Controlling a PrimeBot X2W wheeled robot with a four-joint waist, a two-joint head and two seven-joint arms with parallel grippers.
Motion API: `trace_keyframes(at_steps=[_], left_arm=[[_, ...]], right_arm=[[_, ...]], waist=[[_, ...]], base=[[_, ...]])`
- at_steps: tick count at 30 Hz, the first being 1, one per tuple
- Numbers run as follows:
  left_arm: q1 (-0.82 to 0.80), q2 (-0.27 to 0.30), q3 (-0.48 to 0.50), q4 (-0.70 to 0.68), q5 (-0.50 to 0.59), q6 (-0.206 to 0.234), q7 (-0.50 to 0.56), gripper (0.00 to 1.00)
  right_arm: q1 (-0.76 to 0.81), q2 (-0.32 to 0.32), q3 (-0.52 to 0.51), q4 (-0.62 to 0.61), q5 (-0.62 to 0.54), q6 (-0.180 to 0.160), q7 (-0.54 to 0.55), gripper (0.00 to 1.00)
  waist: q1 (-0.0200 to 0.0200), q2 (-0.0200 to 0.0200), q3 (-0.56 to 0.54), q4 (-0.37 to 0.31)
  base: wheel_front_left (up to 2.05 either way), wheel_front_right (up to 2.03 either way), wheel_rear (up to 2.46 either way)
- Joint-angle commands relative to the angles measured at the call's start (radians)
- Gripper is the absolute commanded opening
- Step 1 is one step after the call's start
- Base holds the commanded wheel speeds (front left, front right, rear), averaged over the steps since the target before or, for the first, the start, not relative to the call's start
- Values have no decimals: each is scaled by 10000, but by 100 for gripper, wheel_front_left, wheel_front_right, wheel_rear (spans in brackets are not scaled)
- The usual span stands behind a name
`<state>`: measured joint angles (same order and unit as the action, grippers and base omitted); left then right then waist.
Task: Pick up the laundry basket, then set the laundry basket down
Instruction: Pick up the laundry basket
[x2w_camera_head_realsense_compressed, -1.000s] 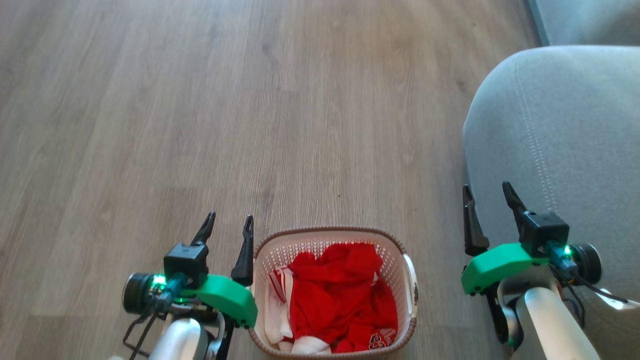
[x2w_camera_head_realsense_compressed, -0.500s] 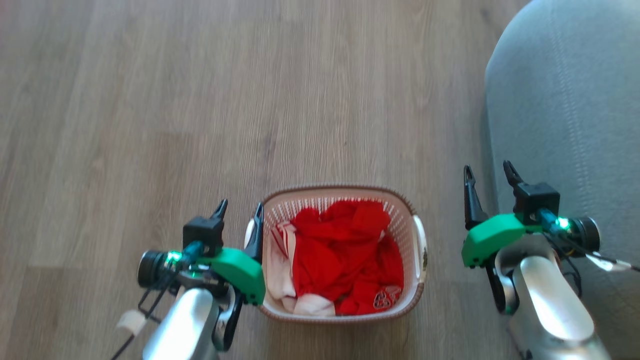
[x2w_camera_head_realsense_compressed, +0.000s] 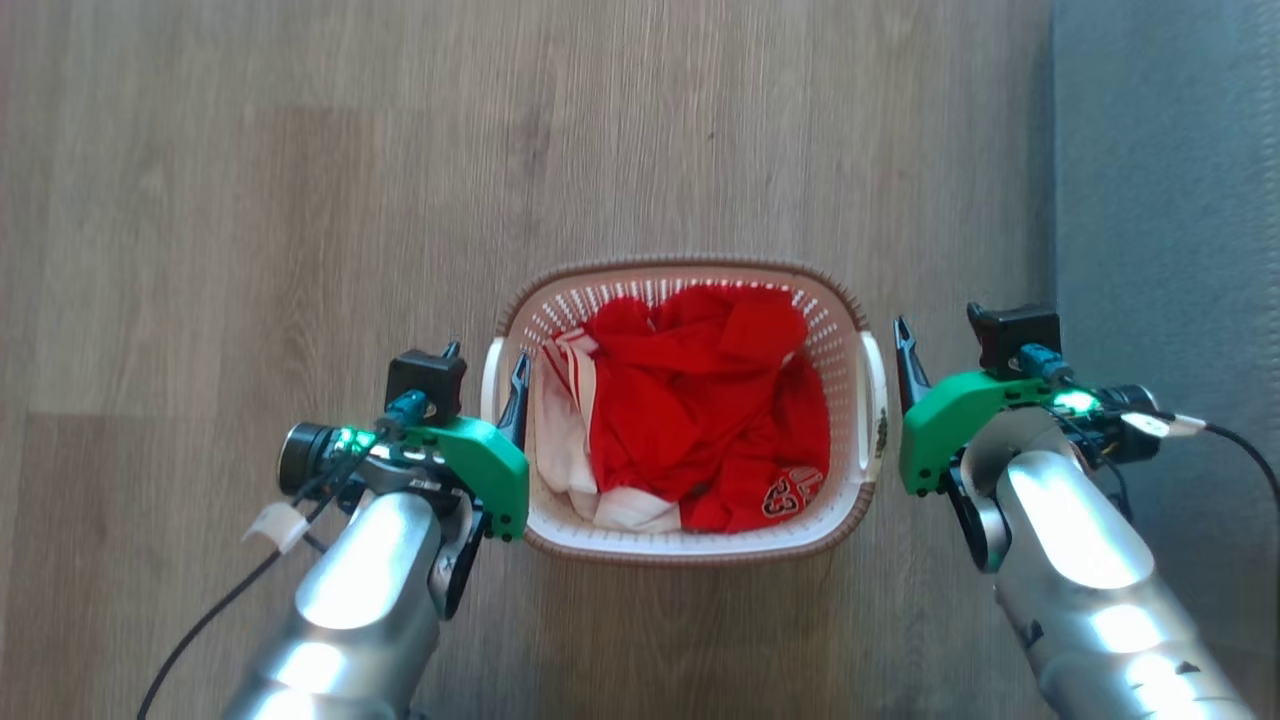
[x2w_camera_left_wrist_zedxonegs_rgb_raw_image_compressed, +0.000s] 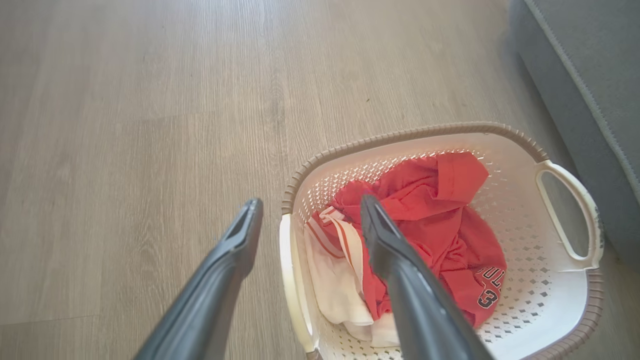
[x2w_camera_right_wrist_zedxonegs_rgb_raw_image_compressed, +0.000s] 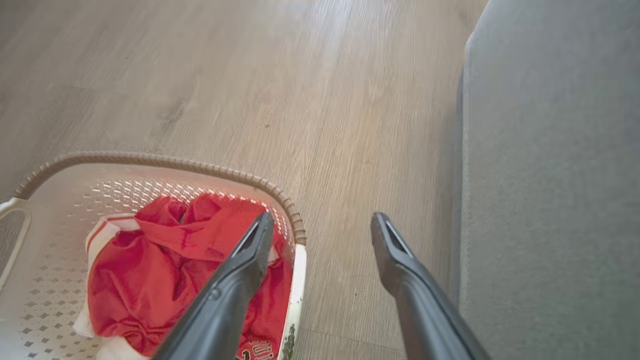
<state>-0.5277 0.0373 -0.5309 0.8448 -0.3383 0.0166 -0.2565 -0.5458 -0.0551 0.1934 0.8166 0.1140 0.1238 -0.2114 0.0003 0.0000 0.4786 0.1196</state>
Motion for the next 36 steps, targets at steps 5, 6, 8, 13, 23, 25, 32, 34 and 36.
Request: trace_keyframes(at_steps=[5,6,8,13,23,25,32,34,36], left_arm=[[-637,129,-128,648,-562,-117,-53,100],[-730,129,-220,804,-632,-147,-53,100],[-930,129,-382,1108,-771,-195,-53,100],[-1474,129,-727,1787,-1160,-274,-53,100],[-2362,129,-1685,2711,-1937,-501,-53,100],[-2499,129,-1838,2810,-2100,-543,-53,100],[-2980,129,-2454,3311,-2450,-704,-53,100],[-3063,129,-2656,3486,-2594,-812,7,100],[-3154,129,-2856,3591,-2737,-901,127,100]], right_arm=[[-465,49,651,659,883,69,283,100],[-557,49,700,791,935,69,302,100],[-725,49,805,1002,1093,69,346,100],[-1150,49,1006,1497,1233,69,465,100],[-1694,49,1578,2222,1887,69,1144,100],[-1802,49,1657,2314,1924,69,1151,100],[-2215,49,1885,2502,2141,69,1217,100],[-2315,49,1961,2585,2151,69,1237,100],[-2395,49,2058,2643,2186,69,1257,100]], waist=[[-3,0,866,43],[-3,0,970,47],[-3,0,1199,51],[-3,0,1750,78],[-3,0,2635,126],[-3,0,2798,135],[-3,0,3347,101],[-3,0,3454,81],[-3,0,3551,77]], base=[[0,0,0],[0,0,0],[0,0,0],[0,0,0],[0,0,0],[0,0,0],[0,0,0],[0,0,0],[0,0,0]])
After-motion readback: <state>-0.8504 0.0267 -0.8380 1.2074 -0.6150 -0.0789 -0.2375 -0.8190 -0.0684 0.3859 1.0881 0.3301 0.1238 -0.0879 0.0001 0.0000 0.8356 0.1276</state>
